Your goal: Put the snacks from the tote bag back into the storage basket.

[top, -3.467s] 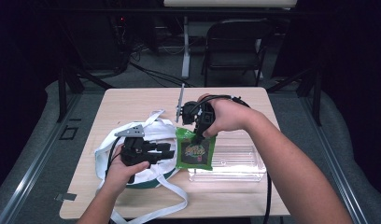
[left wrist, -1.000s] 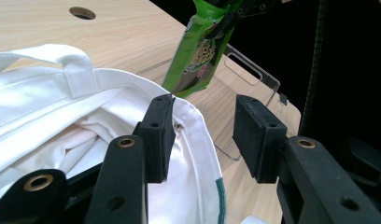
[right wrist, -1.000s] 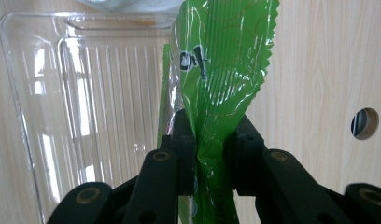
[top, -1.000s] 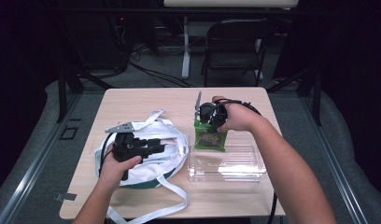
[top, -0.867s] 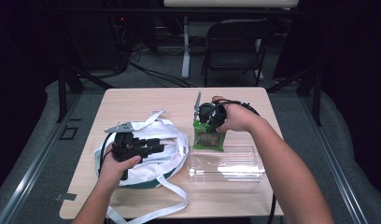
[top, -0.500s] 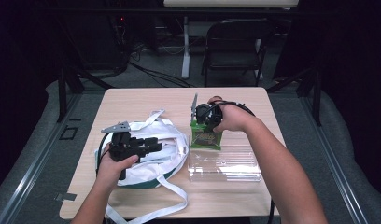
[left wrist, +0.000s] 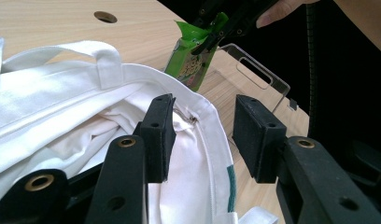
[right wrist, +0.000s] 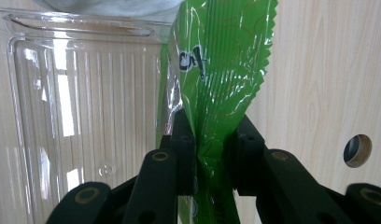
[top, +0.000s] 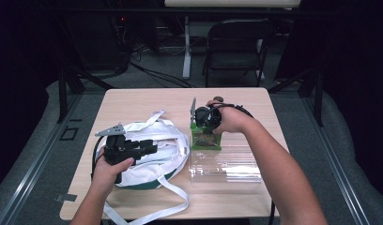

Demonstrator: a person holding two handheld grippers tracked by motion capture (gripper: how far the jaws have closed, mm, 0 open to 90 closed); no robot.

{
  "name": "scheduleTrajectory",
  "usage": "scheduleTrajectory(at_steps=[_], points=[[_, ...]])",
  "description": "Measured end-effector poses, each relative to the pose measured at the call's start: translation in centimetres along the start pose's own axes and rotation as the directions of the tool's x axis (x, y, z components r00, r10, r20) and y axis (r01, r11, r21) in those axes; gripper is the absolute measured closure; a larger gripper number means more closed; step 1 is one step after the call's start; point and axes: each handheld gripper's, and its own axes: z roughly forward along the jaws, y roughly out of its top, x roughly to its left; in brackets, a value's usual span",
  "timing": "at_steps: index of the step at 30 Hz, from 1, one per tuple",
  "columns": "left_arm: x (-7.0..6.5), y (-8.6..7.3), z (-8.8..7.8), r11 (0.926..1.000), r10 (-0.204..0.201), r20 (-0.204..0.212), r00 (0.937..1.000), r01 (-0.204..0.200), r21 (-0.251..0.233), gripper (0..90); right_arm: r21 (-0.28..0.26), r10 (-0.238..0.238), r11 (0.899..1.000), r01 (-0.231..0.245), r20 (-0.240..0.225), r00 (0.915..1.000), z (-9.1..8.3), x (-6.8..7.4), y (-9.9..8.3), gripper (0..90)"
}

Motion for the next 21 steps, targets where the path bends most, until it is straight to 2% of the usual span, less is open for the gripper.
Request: scheduleTrajectory(at_steps=[3, 14, 15, 21], points=[[0.07, -0.13, -0.13, 1.0000, -0.004, -0.005, 1.0000, 0.004, 0.000, 58.4, -0.003, -0.002, 1.000, 0.002, -0.003, 1.0000, 0.01, -0.14, -0.11, 73.9], [0.12, -0.28, -0.38, 1.0000, -0.007, -0.015, 0.9999, 0.007, -0.003, 58.4, 0.001, 0.036, 0.999, -0.036, 0.008, 0.9993, 0.35, -0.48, -0.20, 58.2], [0.11, -0.27, -0.38, 1.0000, -0.006, -0.014, 0.9999, 0.006, -0.003, 58.4, -0.003, 0.056, 0.998, -0.056, 0.002, 0.9984, 0.40, -0.52, -0.16, 54.2], [0.13, -0.24, -0.40, 1.0000, -0.005, -0.011, 0.9999, 0.005, -0.004, 58.4, -0.011, 0.096, 0.995, -0.096, -0.012, 0.9954, 0.30, -0.60, -0.12, 48.9]])
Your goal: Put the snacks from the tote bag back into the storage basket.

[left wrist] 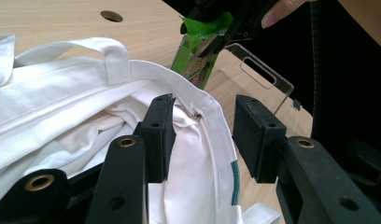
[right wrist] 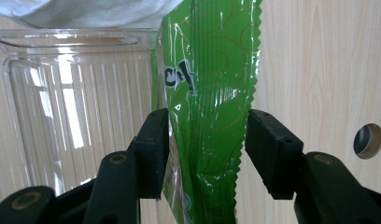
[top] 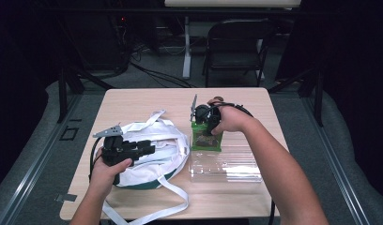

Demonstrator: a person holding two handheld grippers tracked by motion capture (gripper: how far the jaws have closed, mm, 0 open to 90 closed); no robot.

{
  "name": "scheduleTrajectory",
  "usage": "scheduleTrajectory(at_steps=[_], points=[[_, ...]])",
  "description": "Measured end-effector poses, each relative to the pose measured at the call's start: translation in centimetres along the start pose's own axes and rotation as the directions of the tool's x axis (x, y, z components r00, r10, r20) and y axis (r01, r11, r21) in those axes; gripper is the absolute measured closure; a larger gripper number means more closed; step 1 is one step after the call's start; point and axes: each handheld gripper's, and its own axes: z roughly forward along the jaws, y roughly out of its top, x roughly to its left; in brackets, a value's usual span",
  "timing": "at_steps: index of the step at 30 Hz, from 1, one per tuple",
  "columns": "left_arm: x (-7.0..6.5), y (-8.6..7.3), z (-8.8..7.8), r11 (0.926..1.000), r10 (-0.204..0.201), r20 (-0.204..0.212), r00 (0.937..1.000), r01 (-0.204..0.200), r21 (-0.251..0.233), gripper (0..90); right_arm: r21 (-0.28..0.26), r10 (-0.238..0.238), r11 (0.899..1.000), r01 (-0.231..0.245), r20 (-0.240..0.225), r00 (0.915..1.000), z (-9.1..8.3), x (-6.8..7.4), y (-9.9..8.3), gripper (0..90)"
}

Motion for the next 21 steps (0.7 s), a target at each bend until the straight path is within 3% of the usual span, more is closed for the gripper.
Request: scheduleTrajectory(at_steps=[8, 21], points=[[0.00, -0.03, 0.11, 1.0000, 0.000, -0.001, 1.0000, 0.000, 0.004, 58.4, -0.008, 0.033, 0.999, -0.033, -0.005, 0.9994, -0.28, -0.02, -0.19, 43.6], [0.00, 0.04, 0.10, 1.0000, -0.006, 0.005, 1.0000, 0.006, -0.002, 57.8, -0.019, 0.042, 0.999, -0.042, -0.012, 0.9991, -0.88, 0.21, -0.23, 43.1]])
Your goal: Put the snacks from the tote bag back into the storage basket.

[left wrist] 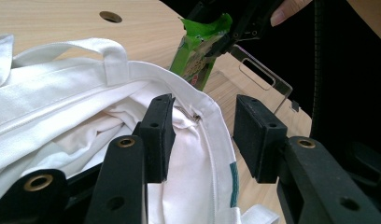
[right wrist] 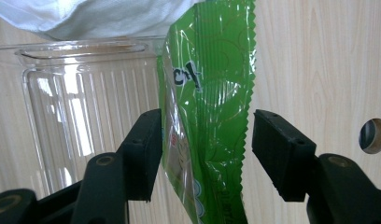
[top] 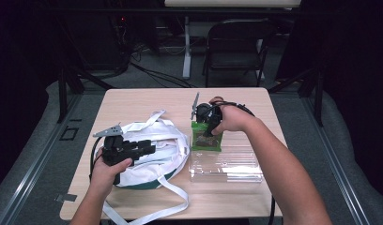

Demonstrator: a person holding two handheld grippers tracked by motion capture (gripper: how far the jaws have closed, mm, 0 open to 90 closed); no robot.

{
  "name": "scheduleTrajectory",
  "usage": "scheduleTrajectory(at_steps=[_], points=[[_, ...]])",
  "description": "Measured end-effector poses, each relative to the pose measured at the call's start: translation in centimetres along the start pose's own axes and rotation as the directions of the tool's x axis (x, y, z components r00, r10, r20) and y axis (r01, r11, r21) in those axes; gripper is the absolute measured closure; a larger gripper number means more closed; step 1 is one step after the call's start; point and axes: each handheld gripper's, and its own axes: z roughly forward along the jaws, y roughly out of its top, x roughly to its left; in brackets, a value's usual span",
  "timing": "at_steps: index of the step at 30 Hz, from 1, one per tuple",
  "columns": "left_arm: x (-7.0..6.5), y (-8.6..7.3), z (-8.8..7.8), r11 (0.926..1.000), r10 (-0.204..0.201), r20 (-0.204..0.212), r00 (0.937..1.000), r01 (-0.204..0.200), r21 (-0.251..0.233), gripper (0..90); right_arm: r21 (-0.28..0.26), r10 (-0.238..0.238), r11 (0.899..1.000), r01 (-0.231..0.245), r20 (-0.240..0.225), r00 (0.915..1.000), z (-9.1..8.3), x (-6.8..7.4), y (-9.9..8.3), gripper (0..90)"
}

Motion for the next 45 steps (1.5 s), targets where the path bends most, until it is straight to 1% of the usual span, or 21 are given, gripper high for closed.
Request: scheduleTrajectory(at_steps=[4, 5, 9, 11, 15, 19, 20, 21, 22, 30, 31, 34, 35, 36, 38, 39, 41, 44, 45], points=[[0.1, 0.1, 0.1, 1.0000, 0.001, 0.005, 1.0000, -0.001, 0.001, 57.3, -0.003, 0.000, 1.000, 0.000, -0.002, 1.0000, -0.1, 0.0, 0.0, 42.9], [0.1, 0.1, 0.2, 1.0000, 0.001, 0.006, 1.0000, -0.001, 0.001, 57.3, 0.003, -0.006, 1.000, 0.006, -0.001, 1.0000, -0.2, 0.0, -0.1, 42.9], [0.1, 0.2, 0.3, 1.0000, -0.001, 0.007, 1.0000, 0.001, 0.000, 56.8, -0.014, 0.002, 1.000, -0.002, 0.005, 1.0000, -0.3, 0.0, -0.2, 42.9], [0.2, 0.2, 0.3, 1.0000, 0.001, 0.007, 1.0000, -0.001, -0.002, 56.6, -0.009, -0.003, 1.000, 0.003, 0.007, 1.0000, -0.4, 0.0, -0.2, 43.0], [0.2, 0.3, 0.3, 1.0000, -0.001, 0.006, 1.0000, 0.001, -0.003, 55.8, -0.015, 0.004, 1.000, -0.004, 0.011, 0.9999, -0.6, 0.1, -0.3, 42.8], [0.2, 0.3, 0.3, 0.9999, -0.009, 0.006, 0.9999, 0.009, -0.008, 53.9, -0.035, 0.013, 0.999, -0.012, 0.022, 0.9997, -0.9, 0.1, -0.3, 42.0], [0.2, 0.3, 0.3, 0.9999, -0.009, 0.006, 0.9999, 0.009, -0.008, 53.5, -0.037, 0.010, 0.999, -0.009, 0.024, 0.9997, -1.1, 0.1, -0.3, 41.7], [0.2, 0.3, 0.4, 0.9999, -0.010, 0.005, 0.9999, 0.010, -0.010, 53.4, -0.050, 0.011, 0.999, -0.010, 0.024, 0.9996, -1.1, 0.2, -0.3, 41.7], [0.2, 0.4, 0.4, 0.9999, -0.009, 0.005, 0.9999, 0.009, -0.010, 53.2, -0.049, 0.008, 0.999, -0.007, 0.024, 0.9997, -1.2, 0.2, -0.2, 41.7], [0.5, 0.5, 0.3, 0.9997, -0.017, 0.006, 0.9998, 0.017, -0.015, 52.7, -0.079, 0.036, 0.996, -0.034, 0.013, 0.9993, -1.8, 0.3, -0.1, 41.9], [0.6, 0.5, 0.4, 0.9997, -0.019, 0.005, 0.9998, 0.019, -0.016, 52.6, -0.090, 0.039, 0.995, -0.038, 0.006, 0.9992, -1.9, 0.3, -0.1, 41.9], [0.8, 0.6, 0.5, 0.9996, -0.025, 0.004, 0.9997, 0.025, -0.013, 52.7, -0.125, 0.065, 0.990, -0.065, -0.005, 0.9979, -2.5, 0.3, -0.2, 41.9], [0.9, 0.6, 0.5, 0.9996, -0.025, 0.003, 0.9997, 0.026, -0.012, 52.7, -0.156, 0.094, 0.983, -0.095, -0.013, 0.9955, -3.1, 0.3, -0.3, 41.7], [0.9, 0.6, 0.5, 0.9996, -0.026, 0.002, 0.9996, 0.026, -0.012, 52.7, -0.156, 0.094, 0.983, -0.095, -0.013, 0.9955, -3.1, 0.3, -0.3, 41.7], [1.0, 0.6, 0.6, 0.9995, -0.030, 0.003, 0.9996, 0.030, -0.013, 52.6, -0.168, 0.127, 0.978, -0.128, -0.014, 0.9917, -3.6, 0.2, -0.4, 41.6], [1.0, 0.6, 0.6, 0.9995, -0.029, 0.003, 0.9996, 0.029, -0.012, 52.7, -0.179, 0.144, 0.973, -0.144, -0.016, 0.9895, -3.8, 0.2, -0.4, 41.6], [1.0, 0.7, 0.7, 0.9995, -0.030, 0.006, 0.9995, 0.030, -0.013, 52.6, -0.207, 0.179, 0.961, -0.181, -0.027, 0.9834, -4.1, 0.2, -0.5, 41.9], [1.0, 0.7, 0.8, 0.9995, -0.028, 0.006, 0.9996, 0.028, -0.010, 52.7, -0.237, 0.215, 0.947, -0.216, -0.033, 0.9762, -4.8, 0.0, -0.6, 43.3], [1.1, 0.7, 0.8, 0.9995, -0.029, 0.004, 0.9996, 0.030, -0.010, 52.6, -0.251, 0.230, 0.940, -0.232, -0.036, 0.9725, -4.9, 0.0, -0.6, 43.8]])
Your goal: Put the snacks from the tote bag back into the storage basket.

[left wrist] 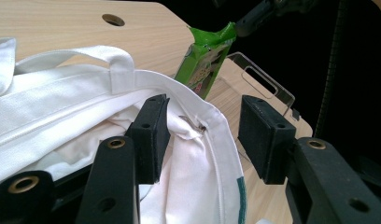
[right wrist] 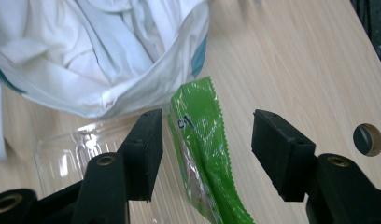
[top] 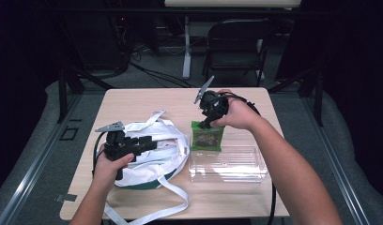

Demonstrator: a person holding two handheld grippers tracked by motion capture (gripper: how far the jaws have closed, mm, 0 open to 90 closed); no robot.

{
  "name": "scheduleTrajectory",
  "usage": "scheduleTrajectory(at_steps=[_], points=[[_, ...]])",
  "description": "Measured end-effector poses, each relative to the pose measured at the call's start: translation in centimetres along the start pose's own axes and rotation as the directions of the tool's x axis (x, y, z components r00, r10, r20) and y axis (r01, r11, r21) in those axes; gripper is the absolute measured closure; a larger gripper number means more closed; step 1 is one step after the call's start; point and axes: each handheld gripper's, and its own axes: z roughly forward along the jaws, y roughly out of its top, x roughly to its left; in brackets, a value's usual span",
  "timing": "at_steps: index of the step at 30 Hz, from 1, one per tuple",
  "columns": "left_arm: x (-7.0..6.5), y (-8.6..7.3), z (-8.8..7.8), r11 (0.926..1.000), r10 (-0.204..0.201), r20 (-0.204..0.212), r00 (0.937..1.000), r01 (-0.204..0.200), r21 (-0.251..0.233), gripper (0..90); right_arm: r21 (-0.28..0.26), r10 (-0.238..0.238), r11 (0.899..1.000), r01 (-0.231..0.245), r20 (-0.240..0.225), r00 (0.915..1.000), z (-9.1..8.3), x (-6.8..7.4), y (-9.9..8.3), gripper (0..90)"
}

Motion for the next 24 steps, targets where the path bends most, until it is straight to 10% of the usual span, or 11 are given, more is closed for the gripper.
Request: scheduleTrajectory(at_steps=[11, 18, 21, 24], points=[[0.39, -0.06, -0.13, 0.9999, -0.012, -0.009, 0.9999, 0.012, -0.005, 52.6, -0.095, 0.153, 0.985, -0.144, 0.094, 0.9838, -0.37, -0.27, -0.10, 48.8], [0.73, -0.09, -0.11, 0.9997, -0.023, -0.021, 0.9995, 0.023, -0.010, 52.6, -0.176, 0.241, 0.963, -0.204, 0.222, 0.9449, -0.66, 0.21, -0.25, 50.7], [0.80, -0.07, -0.13, 0.9996, -0.026, -0.030, 0.9992, 0.026, -0.011, 52.6, -0.235, 0.316, 0.936, -0.261, 0.239, 0.9181, -0.97, 0.40, -0.40, 51.3], [0.83, -0.06, -0.13, 0.9995, -0.030, -0.033, 0.9990, 0.030, -0.013, 52.6, -0.259, 0.344, 0.924, -0.282, 0.237, 0.9086, -1.12, 0.41, -0.54, 51.3]])
